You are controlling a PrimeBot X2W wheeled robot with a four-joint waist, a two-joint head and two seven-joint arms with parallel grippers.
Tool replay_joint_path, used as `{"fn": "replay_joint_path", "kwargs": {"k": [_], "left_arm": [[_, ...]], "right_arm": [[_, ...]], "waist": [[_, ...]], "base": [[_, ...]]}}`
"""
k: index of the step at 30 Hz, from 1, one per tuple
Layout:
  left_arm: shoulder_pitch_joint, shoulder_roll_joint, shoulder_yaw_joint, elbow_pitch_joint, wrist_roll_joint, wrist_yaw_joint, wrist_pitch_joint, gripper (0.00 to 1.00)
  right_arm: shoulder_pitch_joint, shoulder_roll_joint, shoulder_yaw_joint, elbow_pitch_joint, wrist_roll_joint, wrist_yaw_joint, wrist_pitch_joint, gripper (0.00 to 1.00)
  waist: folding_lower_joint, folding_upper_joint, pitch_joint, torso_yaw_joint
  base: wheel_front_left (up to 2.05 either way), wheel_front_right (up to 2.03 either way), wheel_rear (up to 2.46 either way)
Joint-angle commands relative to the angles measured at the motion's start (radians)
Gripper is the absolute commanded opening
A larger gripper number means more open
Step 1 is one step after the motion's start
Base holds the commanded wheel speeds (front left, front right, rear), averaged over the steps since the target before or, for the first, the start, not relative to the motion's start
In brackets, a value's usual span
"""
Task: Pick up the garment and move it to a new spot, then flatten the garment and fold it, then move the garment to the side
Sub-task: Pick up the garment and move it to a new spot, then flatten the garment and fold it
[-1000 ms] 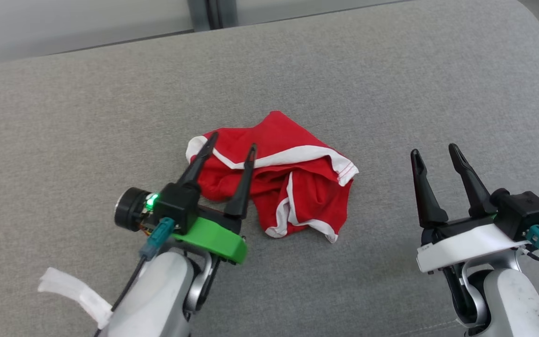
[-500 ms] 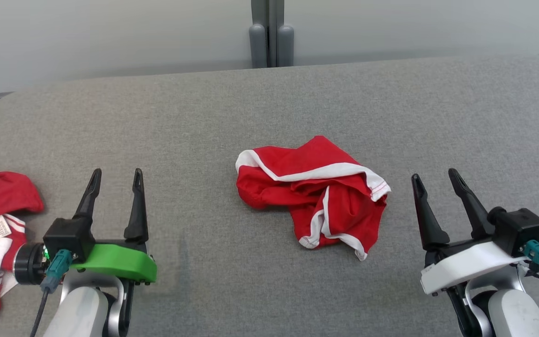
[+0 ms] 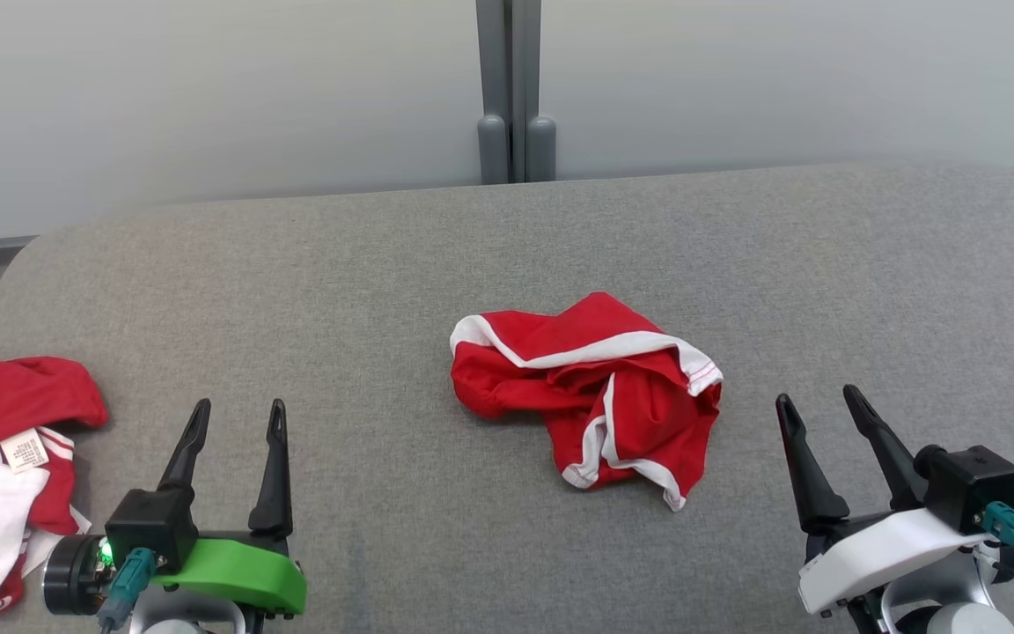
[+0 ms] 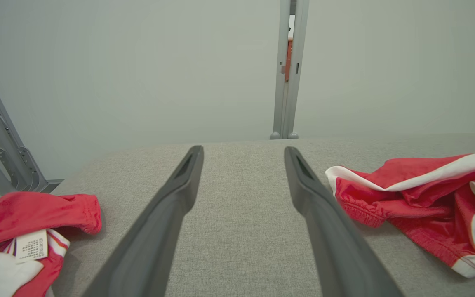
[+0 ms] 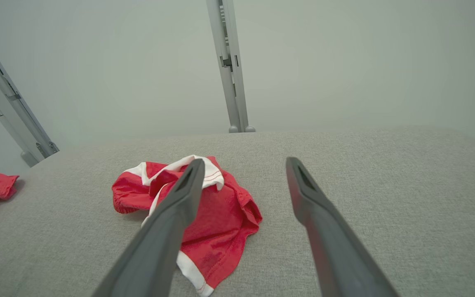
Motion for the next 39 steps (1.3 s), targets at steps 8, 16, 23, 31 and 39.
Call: {"fn": "replay_joint_path", "kwargs": {"k": [8, 16, 23, 31, 39], "left_arm": [[0.034, 0.013, -0.010, -0.015, 0.004, 0.014, 0.013, 1.00], [0.023, 0.016, -0.016, -0.014, 0.003, 0.018, 0.013, 1.00], [-0.012, 0.009, -0.025, -0.020, 0.009, 0.018, 0.014, 1.00], [-0.104, -0.017, -0.050, -0.025, 0.025, 0.000, 0.006, 1.00], [-0.172, -0.047, -0.054, -0.011, 0.045, -0.014, -0.002, 1.00]], "right_arm": [[0.026, 0.005, -0.006, -0.029, -0.014, -0.001, 0.014, 1.00], [0.023, 0.006, -0.008, -0.035, -0.017, -0.001, 0.017, 1.00], [0.002, -0.005, -0.006, -0.035, -0.020, -0.001, 0.026, 1.00], [-0.091, -0.037, 0.053, 0.009, 0.009, -0.001, 0.029, 1.00], [-0.184, -0.061, 0.073, 0.111, 0.028, -0.001, 0.043, 1.00]], "waist": [[0.0000, 0.0000, -0.007, -0.007], [0.0000, 0.0000, -0.002, -0.004], [0.0000, 0.0000, 0.022, 0.014], [0.0000, 0.0000, 0.126, 0.068], [0.0000, 0.0000, 0.199, 0.105]], "base": [[0.00, 0.00, 0.00], [0.00, 0.00, 0.00], [0.00, 0.00, 0.00], [0.00, 0.00, 0.00], [0.00, 0.00, 0.00]]}}
